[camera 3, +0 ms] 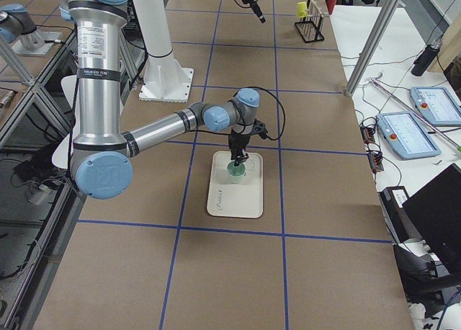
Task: Left arm grabs green cup and hands to right arm on tray
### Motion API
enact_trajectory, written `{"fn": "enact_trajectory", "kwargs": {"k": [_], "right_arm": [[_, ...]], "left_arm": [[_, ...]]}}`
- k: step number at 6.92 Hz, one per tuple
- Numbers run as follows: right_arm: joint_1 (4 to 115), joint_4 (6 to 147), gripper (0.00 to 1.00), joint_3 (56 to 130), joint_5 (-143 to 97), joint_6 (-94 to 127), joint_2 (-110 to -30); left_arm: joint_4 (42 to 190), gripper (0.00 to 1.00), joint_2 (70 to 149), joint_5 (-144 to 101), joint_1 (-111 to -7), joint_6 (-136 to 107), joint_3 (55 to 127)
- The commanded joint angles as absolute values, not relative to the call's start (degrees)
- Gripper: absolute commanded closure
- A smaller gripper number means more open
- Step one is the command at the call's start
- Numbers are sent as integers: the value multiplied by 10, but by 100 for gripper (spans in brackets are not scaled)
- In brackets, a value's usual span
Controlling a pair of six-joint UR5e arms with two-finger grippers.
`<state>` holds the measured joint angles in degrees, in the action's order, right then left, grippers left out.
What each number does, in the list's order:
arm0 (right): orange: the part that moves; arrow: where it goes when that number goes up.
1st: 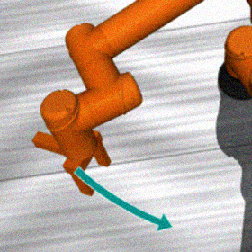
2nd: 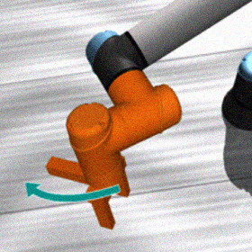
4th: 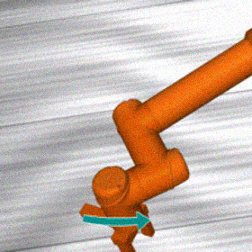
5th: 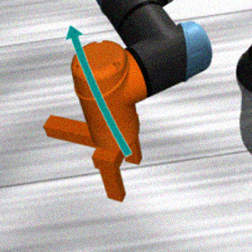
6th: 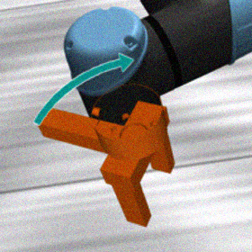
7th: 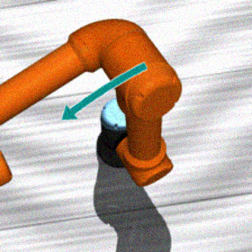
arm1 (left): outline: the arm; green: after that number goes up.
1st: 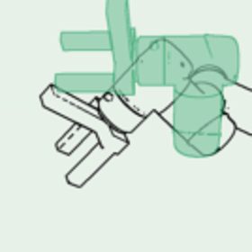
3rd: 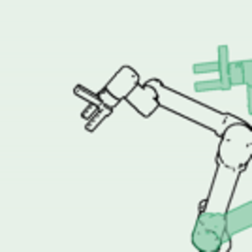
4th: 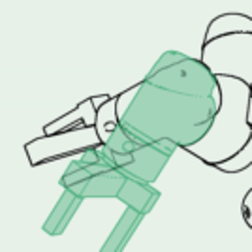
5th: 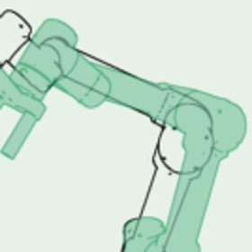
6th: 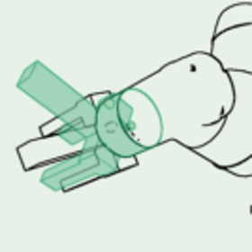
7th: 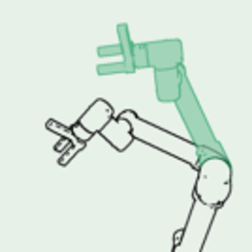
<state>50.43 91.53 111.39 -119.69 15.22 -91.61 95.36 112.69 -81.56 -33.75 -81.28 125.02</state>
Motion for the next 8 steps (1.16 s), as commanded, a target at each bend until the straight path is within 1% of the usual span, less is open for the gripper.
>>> {"fn": "enact_trajectory", "kwargs": {"k": [1, 2, 3, 4, 5, 6, 7, 8], "right_arm": [[559, 929, 0, 1131, -1208, 150, -914], [589, 1015, 0, 1161, -1226, 132, -884], [656, 1149, 0, 1168, -1226, 39, -805], [714, 1276, 0, 1165, -1229, -68, -746], [782, 1295, 0, 1158, -1248, -114, -747], [821, 1290, 0, 1148, -1292, -117, -751], [835, 1253, 0, 1136, -1292, -113, -748], [858, 1193, 0, 1105, -1296, -113, -753]], "left_arm": [[954, 0, 1127, -816, -338, -812, 1251], [952, 0, 1127, -818, -345, -807, 1250], [934, 0, 1127, -842, -365, -762, 1246], [879, 0, 1127, -894, -410, -678, 1246], [845, 0, 1115, -943, -457, -591, 1245], [838, 0, 1079, -1014, -512, -494, 1245], [844, 0, 1032, -1101, -576, -391, 1243], [845, 0, 987, -1166, -648, -269, 1239]]}}
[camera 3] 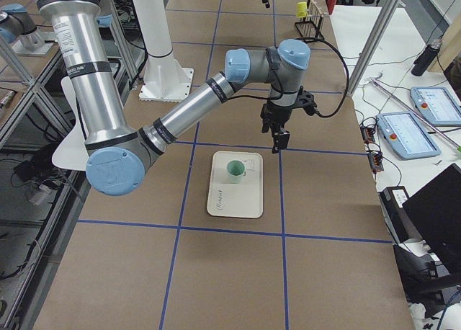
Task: Left arm grabs green cup and hands to right arm on tray
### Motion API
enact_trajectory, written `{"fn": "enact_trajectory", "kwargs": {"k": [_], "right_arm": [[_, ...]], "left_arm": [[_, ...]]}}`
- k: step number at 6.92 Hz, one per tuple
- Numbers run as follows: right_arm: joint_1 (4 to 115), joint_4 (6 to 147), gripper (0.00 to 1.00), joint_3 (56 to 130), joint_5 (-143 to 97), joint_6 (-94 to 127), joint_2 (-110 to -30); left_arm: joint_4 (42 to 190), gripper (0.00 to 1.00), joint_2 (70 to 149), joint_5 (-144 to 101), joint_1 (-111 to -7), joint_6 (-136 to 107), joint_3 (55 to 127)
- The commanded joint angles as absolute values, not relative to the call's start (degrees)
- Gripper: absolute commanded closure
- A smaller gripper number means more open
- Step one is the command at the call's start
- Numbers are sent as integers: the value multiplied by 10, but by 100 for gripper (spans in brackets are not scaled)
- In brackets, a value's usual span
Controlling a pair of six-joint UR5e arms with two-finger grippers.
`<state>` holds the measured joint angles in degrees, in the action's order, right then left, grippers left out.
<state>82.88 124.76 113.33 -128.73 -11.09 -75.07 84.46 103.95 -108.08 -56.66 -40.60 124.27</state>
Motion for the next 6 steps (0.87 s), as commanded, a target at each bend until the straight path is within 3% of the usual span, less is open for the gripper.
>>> {"fn": "enact_trajectory", "kwargs": {"k": [1, 3, 6], "right_arm": [[870, 1134, 0, 1087, -1296, -113, -779], [888, 1008, 0, 1081, -1307, -108, -886], [891, 1000, 0, 1074, -1315, -92, -941]], "left_arm": [[846, 0, 949, -1244, -717, -195, 1218], [862, 0, 887, -1389, -851, -21, 1127], [946, 0, 843, -1388, -882, 73, 1006]]}}
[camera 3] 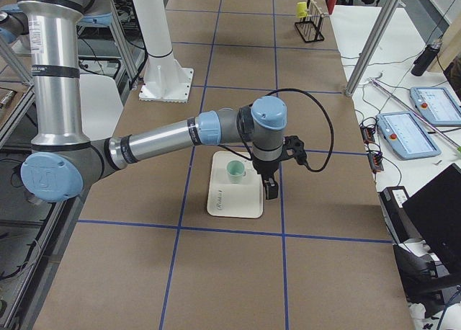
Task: Left arm grabs green cup and hands to right arm on tray
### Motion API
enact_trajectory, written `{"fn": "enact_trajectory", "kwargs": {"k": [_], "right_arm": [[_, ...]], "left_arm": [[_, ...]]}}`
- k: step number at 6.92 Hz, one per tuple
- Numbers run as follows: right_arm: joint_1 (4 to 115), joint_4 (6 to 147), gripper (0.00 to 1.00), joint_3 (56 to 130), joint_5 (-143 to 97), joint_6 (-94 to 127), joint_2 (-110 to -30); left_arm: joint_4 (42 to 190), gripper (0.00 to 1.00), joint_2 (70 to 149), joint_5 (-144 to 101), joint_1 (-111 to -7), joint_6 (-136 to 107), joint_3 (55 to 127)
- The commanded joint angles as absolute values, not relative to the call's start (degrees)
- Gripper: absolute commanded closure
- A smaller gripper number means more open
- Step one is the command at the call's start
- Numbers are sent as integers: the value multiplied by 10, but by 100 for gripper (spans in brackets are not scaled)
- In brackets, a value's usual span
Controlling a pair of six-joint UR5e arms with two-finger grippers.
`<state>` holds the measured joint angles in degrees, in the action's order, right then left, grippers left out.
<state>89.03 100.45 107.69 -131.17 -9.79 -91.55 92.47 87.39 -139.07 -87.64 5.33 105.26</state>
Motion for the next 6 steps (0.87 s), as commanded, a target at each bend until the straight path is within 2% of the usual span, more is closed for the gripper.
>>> {"fn": "enact_trajectory", "kwargs": {"k": [1, 6], "right_arm": [[891, 1000, 0, 1064, -1321, -92, -942], [891, 1000, 0, 1044, -1359, -87, -947]], "left_arm": [[943, 0, 853, -1384, -884, 67, 987], [859, 0, 881, -1295, -942, 64, 1002]]}}
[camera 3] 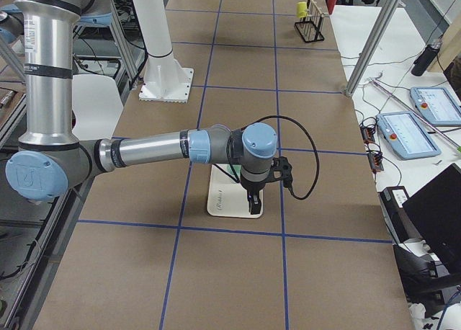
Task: Left arm grabs green cup and hands to right arm on tray
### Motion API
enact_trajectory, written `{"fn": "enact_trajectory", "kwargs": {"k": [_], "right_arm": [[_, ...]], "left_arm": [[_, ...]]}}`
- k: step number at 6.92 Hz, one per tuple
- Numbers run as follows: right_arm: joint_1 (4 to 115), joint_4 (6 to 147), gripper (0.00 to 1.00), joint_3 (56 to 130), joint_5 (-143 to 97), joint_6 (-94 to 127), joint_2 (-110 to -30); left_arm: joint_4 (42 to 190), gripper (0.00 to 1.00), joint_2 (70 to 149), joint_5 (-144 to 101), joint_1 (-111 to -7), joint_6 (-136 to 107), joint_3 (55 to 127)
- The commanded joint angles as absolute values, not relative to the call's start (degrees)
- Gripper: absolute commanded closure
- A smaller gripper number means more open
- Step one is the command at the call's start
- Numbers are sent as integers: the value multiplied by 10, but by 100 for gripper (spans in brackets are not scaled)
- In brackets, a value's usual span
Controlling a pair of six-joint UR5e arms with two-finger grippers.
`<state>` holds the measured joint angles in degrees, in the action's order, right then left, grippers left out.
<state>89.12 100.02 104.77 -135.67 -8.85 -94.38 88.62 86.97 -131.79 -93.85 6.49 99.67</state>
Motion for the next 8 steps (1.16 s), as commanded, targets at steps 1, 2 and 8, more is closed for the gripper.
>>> {"fn": "enact_trajectory", "kwargs": {"k": [1, 2, 8], "right_arm": [[891, 999, 0, 1032, -1369, -87, -955], [891, 996, 0, 1021, -1371, -88, -959], [891, 968, 0, 1007, -1370, -92, -962]], "left_arm": [[846, 0, 884, -1316, -942, 63, 1005], [845, 0, 884, -1330, -942, 56, 1005], [854, 0, 875, -1332, -939, 40, 984]]}}
